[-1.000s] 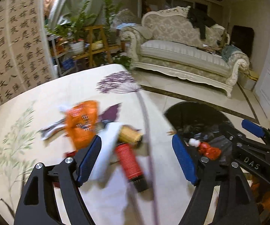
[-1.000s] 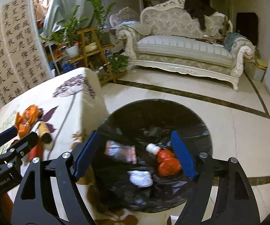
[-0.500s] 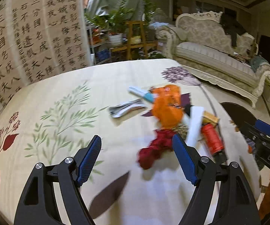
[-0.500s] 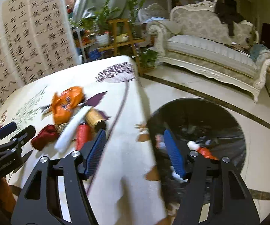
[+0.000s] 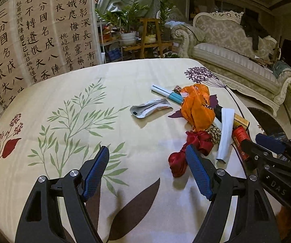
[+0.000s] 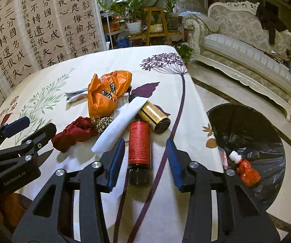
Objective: Collect trash
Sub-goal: 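Grasp the red can with the right tool while the left tool grasps the red ribbon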
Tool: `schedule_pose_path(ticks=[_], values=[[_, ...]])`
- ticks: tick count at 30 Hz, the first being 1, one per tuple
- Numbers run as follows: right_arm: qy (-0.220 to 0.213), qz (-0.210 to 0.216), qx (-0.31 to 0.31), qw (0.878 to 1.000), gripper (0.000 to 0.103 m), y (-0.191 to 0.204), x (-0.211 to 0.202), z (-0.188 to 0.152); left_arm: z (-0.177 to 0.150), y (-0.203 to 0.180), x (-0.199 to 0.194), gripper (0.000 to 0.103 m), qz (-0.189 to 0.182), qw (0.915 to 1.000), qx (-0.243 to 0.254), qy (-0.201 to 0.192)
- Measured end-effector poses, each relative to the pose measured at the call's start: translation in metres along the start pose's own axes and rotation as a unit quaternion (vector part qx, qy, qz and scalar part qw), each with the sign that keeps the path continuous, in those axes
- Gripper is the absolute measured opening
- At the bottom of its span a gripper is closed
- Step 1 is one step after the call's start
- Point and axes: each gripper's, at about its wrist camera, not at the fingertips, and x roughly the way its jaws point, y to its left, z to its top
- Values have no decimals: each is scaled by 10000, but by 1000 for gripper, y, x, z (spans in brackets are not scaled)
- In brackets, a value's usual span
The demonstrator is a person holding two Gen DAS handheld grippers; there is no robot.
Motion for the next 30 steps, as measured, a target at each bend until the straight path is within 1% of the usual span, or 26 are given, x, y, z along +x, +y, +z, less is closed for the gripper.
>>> schedule_pose_path(ticks=[3,5,10,17,21,22,25,27,28,29,30], values=[[66,0,-41,10000,30,1,4,0,1,1,1,76,-10,10000,-1,15],[98,34,-74,9999,23,3,6,-1,1,1,2,76,-5,10000,13,12],[60,29,-131,9999,23,6,5,-3,1,-5,2,76,-22,10000,97,-7],[-96,-19,-132,9999,23,0,-12,-7,4,-14,4,76,-241,9995,208,7],[-160,-55,-16,9999,23,-10,-17,-7,5,-24,12,75,-429,9982,388,137],[-168,-64,12,9998,23,-13,-18,-7,5,-26,14,72,-481,9978,422,182],[-183,-90,101,9997,23,-21,-19,-7,3,-32,20,59,-603,9964,492,340],[-187,-90,140,9997,23,-24,-19,-8,2,-34,22,42,-699,9954,508,413],[-190,-86,163,9996,23,-26,-20,-8,1,-35,23,39,-737,9949,507,460],[-196,-84,178,9996,23,-27,-20,-9,0,-35,23,33,-788,9945,498,482],[-201,-83,185,9996,23,-27,-20,-9,-1,-35,23,30,-842,9940,485,494]])
